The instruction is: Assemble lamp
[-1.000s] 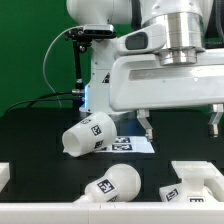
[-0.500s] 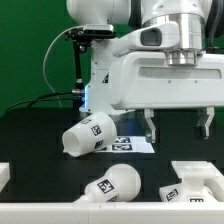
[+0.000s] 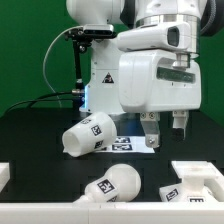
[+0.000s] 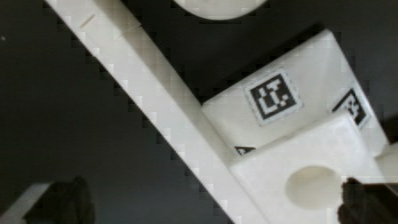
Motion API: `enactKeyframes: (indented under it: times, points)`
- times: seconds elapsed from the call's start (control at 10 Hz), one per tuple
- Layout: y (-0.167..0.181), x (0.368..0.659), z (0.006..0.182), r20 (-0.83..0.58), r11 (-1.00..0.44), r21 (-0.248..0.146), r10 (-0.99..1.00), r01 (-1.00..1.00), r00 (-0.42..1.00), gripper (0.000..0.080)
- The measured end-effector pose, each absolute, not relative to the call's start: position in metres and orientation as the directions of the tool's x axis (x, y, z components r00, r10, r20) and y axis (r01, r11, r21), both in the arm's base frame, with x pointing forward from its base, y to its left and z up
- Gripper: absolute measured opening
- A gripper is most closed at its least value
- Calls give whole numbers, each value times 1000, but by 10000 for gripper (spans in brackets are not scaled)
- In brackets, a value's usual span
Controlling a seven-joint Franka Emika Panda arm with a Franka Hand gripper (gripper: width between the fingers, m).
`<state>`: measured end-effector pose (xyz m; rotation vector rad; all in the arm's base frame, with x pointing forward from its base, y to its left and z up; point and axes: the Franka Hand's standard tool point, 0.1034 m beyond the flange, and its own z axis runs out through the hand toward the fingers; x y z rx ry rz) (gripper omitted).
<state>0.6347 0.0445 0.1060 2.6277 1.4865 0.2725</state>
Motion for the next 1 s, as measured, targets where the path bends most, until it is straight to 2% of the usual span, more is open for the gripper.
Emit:
enactKeyframes:
  times: [0.2, 0.3, 0.5, 0.6, 0.7, 0.8, 0.9, 1.0]
  points:
    - [42, 635, 106, 81, -446, 193, 895, 874, 439, 699]
    - [40, 635, 105, 55, -367, 203, 930, 908, 364, 699]
    - [41, 633, 101, -66, -59, 217, 995, 974, 75, 699]
    - [42, 629, 97, -97, 13, 207, 995, 978, 7, 699]
    - [38, 622, 94, -120, 102, 163, 989, 981, -83, 699]
    - [23, 618, 96, -105, 99, 112, 991, 989, -87, 699]
    - [22, 622, 97, -124, 135, 126, 985, 983, -119, 699]
    - [22, 622, 96, -140, 199, 116, 973, 973, -182, 699]
